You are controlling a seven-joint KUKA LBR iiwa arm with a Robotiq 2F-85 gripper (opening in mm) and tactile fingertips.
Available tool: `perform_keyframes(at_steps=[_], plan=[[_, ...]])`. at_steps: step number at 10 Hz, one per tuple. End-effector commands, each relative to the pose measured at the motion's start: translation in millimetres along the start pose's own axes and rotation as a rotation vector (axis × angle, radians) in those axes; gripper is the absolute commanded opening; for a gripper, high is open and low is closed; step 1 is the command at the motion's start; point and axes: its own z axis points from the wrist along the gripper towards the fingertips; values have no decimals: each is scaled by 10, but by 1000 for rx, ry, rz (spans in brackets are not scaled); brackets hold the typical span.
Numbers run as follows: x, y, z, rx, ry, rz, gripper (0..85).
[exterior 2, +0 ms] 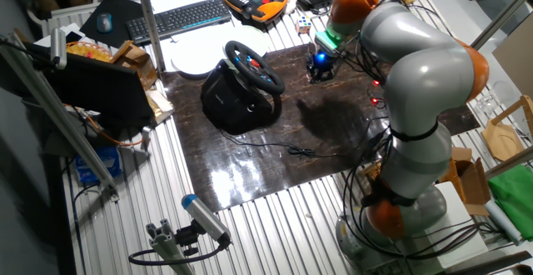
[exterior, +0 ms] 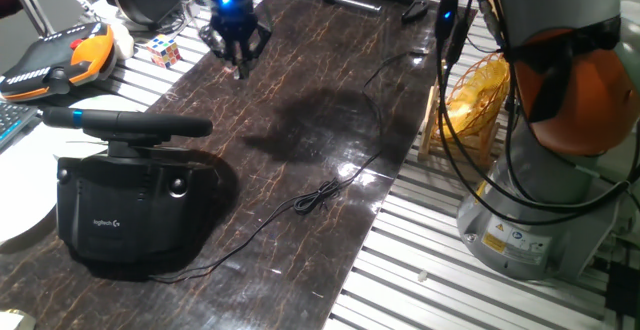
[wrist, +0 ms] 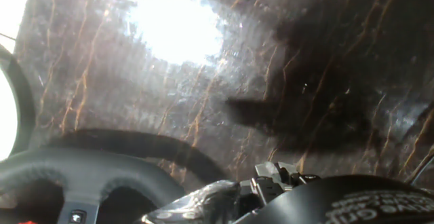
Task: Rotate the steering wheel 90 degrees counterclockwise
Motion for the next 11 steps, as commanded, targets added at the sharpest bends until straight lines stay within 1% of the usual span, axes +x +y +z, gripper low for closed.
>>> perform_keyframes(at_steps=[1,2,3,4,5,6,7,8,9,10,11], plan=[[14,5,15,2,6,5,7],[39,8,23,8,10,7,7],[47,9,21,15,3,6,7],[47,9,21,22,2,0,7],[47,9,21,23,8,-17,7],[47,9,21,26,-4,-30,7],[47,9,21,11,-12,-45,7],[47,9,21,-21,0,-64,7],[47,9,21,-34,-26,-67,7],[47,9,21,-41,-18,-42,7],[47,9,21,-25,-3,-26,7]])
